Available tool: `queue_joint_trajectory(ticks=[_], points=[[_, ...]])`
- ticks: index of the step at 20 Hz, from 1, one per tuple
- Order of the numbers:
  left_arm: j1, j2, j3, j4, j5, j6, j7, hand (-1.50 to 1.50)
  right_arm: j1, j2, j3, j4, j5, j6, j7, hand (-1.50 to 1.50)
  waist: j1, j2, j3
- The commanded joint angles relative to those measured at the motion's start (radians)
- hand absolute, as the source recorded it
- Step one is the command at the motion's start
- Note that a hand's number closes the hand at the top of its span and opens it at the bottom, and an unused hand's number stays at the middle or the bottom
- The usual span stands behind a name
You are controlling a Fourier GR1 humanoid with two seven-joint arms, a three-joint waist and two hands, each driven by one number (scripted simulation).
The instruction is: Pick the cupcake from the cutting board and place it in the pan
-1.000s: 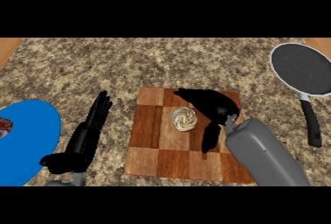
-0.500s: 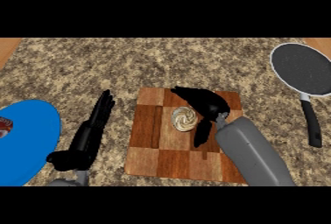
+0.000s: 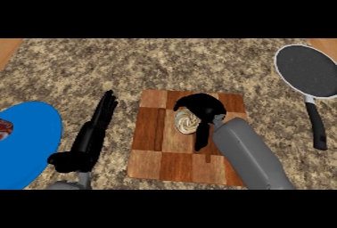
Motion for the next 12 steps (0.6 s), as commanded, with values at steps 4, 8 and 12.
queue_joint_trajectory(ticks=[4,8,12], points=[[0.004,-0.028,-0.009,-0.019,-0.029,0.008,0.017,0.00,-0.074,0.031,0.021,0.184,0.111,-0.070,-0.117,1.50,0.006,0.007,0.003],[-0.022,-0.007,0.026,-0.011,-0.009,-0.033,0.028,0.00,-0.051,0.024,0.005,0.192,0.151,-0.139,-0.179,1.50,0.003,0.007,0.003],[0.046,-0.020,0.000,-0.084,-0.020,-0.026,0.045,0.00,-0.029,0.060,-0.014,0.165,0.190,-0.254,-0.164,1.50,0.003,0.005,0.003]])
